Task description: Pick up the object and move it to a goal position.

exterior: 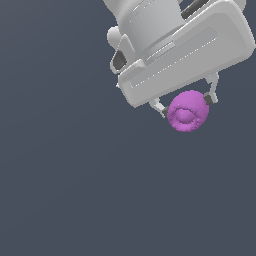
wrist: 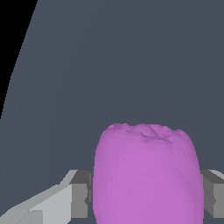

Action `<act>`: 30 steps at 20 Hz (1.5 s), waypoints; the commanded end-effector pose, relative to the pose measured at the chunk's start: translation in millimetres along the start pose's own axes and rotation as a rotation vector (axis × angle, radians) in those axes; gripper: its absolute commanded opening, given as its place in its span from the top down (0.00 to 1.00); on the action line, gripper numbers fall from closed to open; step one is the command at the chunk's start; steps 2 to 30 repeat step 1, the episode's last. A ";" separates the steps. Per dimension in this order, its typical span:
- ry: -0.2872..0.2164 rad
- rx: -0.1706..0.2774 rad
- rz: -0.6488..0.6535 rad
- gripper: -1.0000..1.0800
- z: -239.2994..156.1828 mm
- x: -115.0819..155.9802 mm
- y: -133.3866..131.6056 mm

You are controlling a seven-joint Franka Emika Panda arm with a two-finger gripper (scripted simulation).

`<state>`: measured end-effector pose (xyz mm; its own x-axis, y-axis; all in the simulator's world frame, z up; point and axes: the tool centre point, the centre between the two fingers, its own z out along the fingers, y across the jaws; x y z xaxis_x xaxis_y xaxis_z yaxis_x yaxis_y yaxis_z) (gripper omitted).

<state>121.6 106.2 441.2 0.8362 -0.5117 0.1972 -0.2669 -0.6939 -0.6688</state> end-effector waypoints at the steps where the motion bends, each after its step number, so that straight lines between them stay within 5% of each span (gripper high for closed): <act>1: -0.002 -0.002 -0.002 1.00 1.1 -1.0 0.6; 30: -0.002 -0.002 -0.002 1.00 1.1 -1.0 0.6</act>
